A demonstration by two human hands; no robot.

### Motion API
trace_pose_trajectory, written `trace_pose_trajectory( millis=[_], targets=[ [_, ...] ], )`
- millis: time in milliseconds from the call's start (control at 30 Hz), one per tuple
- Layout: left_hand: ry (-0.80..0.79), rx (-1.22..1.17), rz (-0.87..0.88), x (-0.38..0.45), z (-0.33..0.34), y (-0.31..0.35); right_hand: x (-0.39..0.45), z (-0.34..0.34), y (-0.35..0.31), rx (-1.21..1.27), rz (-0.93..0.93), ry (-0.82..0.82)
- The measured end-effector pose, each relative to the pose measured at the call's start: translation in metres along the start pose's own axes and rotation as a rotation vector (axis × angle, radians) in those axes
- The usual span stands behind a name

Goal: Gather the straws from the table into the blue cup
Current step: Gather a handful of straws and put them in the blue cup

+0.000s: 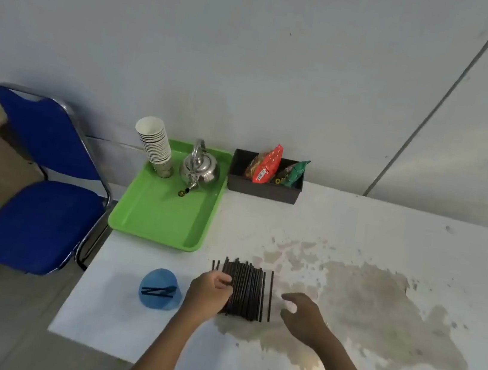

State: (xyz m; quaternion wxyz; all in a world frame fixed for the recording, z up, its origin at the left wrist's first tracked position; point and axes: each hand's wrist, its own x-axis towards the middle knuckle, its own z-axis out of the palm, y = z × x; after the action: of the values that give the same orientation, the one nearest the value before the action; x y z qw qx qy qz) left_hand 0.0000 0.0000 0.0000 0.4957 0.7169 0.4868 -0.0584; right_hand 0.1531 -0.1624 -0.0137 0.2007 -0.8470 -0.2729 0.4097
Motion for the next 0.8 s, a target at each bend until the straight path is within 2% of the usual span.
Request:
trace_pose_trajectory(
  millis=[100,200,500,800],
  targets=[
    [0.068,0.179,0.022,0.012,0.017,-0.002,0.004,0.009,0.011,-0.130,0.017,-0.016],
    [0.095,0.254,-0.012,0.019,0.036,0.000,0.003,0.020,0.017,-0.172,0.054,-0.077],
    [0.180,0.508,-0.008,0.050,0.067,0.003,0.001,0.031,0.022,-0.262,0.034,-0.057],
    [0.153,0.373,0.014,0.053,0.061,0.000,0.002,0.036,0.026,-0.233,0.006,0.020]
  ],
)
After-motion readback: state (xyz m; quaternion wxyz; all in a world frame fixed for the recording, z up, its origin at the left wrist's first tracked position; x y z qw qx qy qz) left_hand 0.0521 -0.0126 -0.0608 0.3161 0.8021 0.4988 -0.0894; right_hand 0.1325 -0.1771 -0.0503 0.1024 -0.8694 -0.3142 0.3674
